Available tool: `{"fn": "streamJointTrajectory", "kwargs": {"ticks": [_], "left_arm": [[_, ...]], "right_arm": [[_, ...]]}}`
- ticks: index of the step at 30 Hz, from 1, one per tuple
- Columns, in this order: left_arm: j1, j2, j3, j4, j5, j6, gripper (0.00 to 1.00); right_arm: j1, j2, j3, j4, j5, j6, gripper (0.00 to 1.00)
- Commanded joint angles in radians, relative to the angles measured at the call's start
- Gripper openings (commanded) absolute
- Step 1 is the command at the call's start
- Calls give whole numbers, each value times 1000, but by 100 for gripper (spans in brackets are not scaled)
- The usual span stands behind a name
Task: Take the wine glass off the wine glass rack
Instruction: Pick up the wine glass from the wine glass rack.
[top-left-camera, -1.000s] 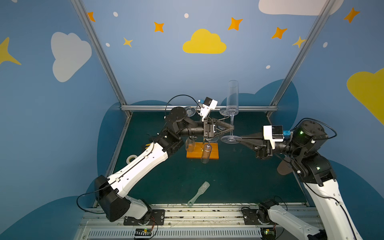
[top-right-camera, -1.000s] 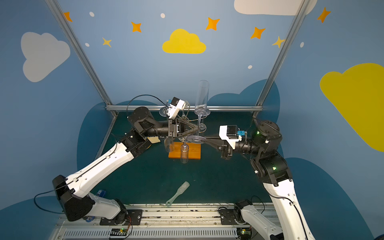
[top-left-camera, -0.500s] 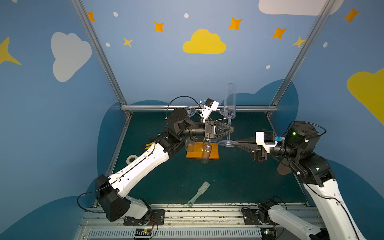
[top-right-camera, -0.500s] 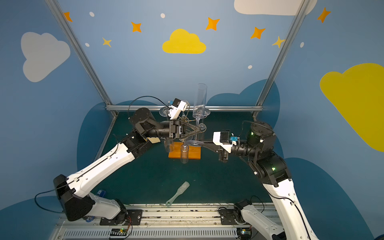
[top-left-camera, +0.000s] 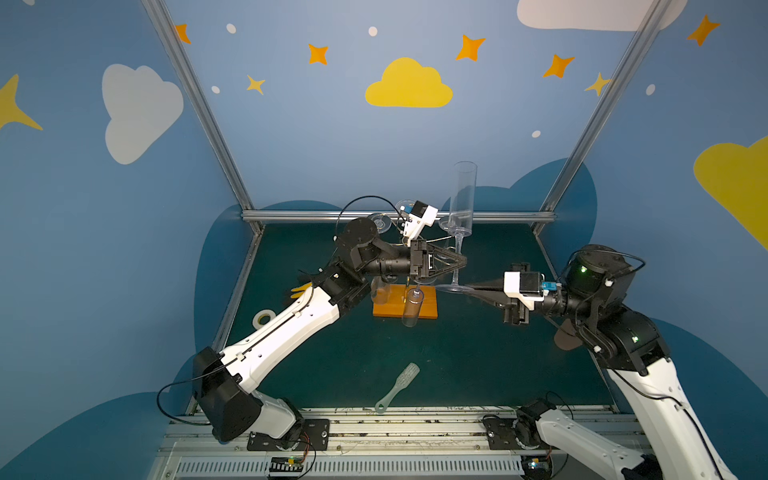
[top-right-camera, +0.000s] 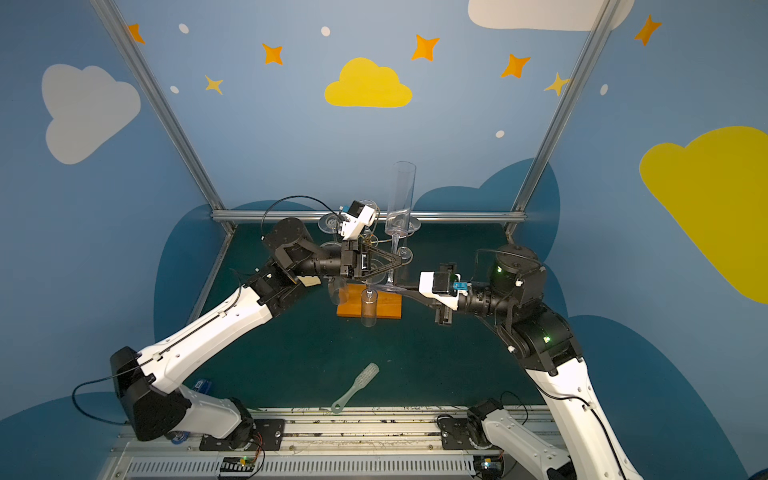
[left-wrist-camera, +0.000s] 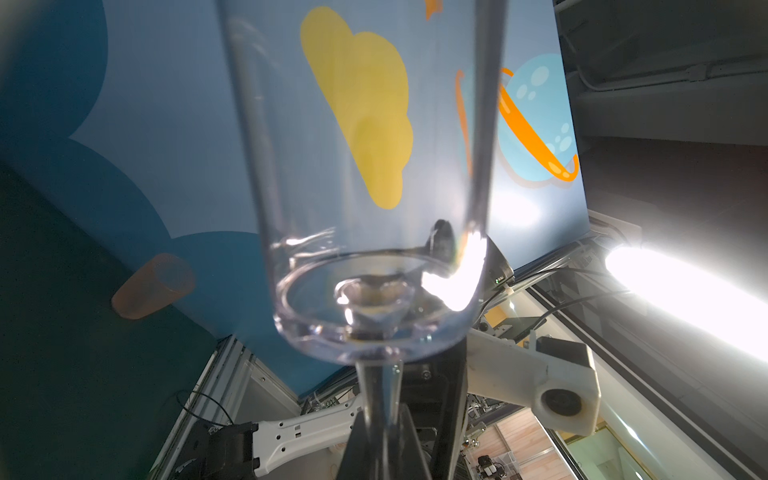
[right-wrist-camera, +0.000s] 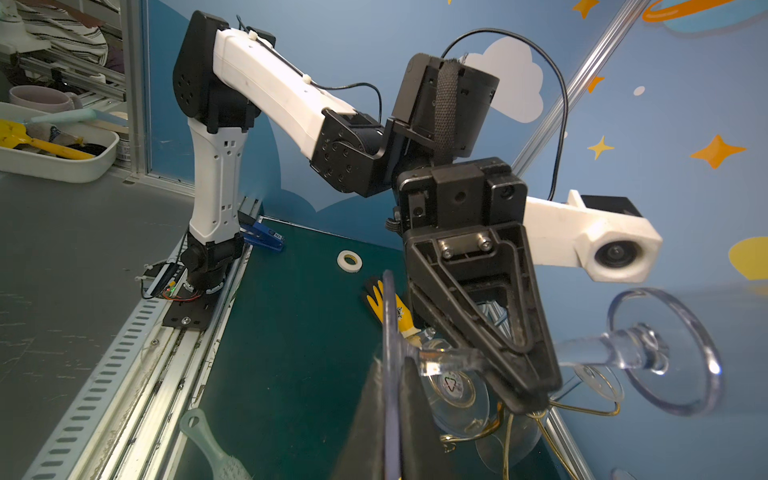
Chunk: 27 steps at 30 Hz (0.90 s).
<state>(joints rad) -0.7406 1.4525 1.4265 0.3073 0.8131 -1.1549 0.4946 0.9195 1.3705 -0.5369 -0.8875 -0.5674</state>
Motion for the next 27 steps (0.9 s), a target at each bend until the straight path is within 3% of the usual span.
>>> {"fn": "streamJointTrajectory", "kwargs": {"ticks": [1,3,8,17,19,27], "left_arm": [[-2,-35,-19,32,-17,89,3],[5,-60,-23,13,-42,130,3],[21,-122,-17,-79,-104,277,3],[27,-239,30,-358,-266,748,3],[27,-247,46,-413,-284,853,3],[25,-267,80,-579,-403,1201,3]], "right_arm": [[17,-30,-6,64,30,59,32],[19,-53,-37,124,50,101,46],[18,-108,-82,293,136,242,62],[18,-85,-8,420,575,701,70],[18,-45,55,386,576,770,70],[21,145,259,385,329,992,65]]}}
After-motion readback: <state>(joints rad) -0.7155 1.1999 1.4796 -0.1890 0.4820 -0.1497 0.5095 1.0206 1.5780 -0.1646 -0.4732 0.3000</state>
